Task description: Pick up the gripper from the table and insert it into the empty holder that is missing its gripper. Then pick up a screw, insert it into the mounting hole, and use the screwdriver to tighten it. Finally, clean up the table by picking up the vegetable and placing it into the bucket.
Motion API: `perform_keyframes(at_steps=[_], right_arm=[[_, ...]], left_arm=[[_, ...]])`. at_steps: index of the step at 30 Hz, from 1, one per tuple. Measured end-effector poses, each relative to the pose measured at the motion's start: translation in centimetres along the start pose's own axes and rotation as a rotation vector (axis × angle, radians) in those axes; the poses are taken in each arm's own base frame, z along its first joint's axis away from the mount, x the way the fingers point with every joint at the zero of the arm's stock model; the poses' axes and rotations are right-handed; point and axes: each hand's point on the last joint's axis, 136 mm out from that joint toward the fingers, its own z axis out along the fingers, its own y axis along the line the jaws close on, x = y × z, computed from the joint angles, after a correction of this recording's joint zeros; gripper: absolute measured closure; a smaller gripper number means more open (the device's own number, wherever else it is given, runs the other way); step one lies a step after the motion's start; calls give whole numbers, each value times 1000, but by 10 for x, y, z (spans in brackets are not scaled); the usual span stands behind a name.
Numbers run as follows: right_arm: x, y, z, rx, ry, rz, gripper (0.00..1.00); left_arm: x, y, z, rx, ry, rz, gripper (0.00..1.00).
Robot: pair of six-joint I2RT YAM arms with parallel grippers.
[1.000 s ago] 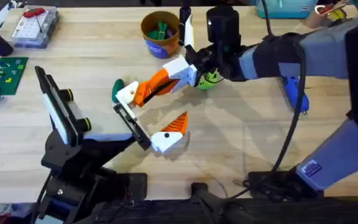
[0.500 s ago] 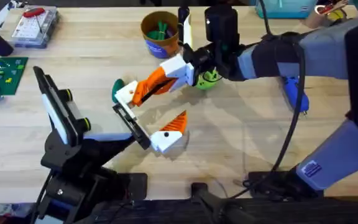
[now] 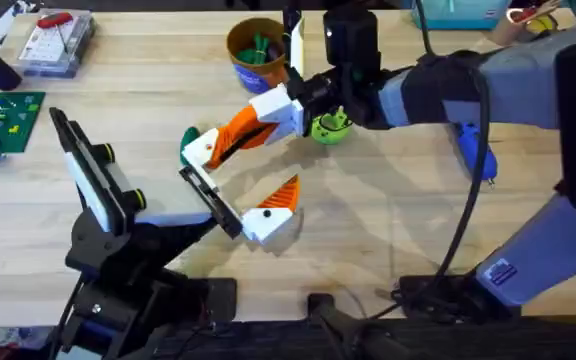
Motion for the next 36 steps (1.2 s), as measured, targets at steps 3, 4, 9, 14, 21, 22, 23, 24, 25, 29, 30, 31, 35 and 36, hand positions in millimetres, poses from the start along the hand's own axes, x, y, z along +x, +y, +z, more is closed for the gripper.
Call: perform_keyframes(at_steps=[3, 4, 9, 14, 21, 22, 23, 24, 25, 29, 30, 31, 35, 36], right_arm=[[-1, -1, 1, 4, -5, -1, 982], [-1, -1, 2, 6, -7, -1, 982], [-2, 0, 9, 13, -10, -7, 982], [-1, -1, 11, 15, -10, -7, 982], [-2, 0, 13, 17, -11, -9, 982], [-2, 0, 13, 17, -12, -10, 982], [-2, 0, 13, 17, -12, -9, 982], [-2, 0, 13, 17, -12, -9, 982], [-2, 0, 13, 17, -12, -10, 982], [-2, 0, 13, 17, -12, -9, 982], [-2, 0, 13, 17, -12, -9, 982], [-2, 0, 13, 17, -12, -10, 982], [-2, 0, 13, 17, -12, -9, 982], [-2, 0, 13, 17, -12, -9, 982]], left_arm=[[0, 1, 0, -6, 1, -1, 8], [0, 2, 0, -11, 1, -2, 8], [0, 6, 0, -32, -1, -2, 8], [0, 6, 0, -34, 0, -3, 8], [0, 7, 0, -40, -1, -3, 8], [0, 7, 0, -40, -1, -3, 8], [0, 7, 0, -41, -1, -3, 8], [0, 7, 0, -41, -1, -3, 8], [0, 7, 0, -41, -1, -2, 8], [0, 7, 0, -41, -1, -3, 8], [0, 7, 0, -41, -1, -2, 8], [0, 7, 0, -41, -1, -3, 8], [0, 7, 0, -41, -1, -3, 8], [0, 7, 0, -41, -1, -2, 8]])
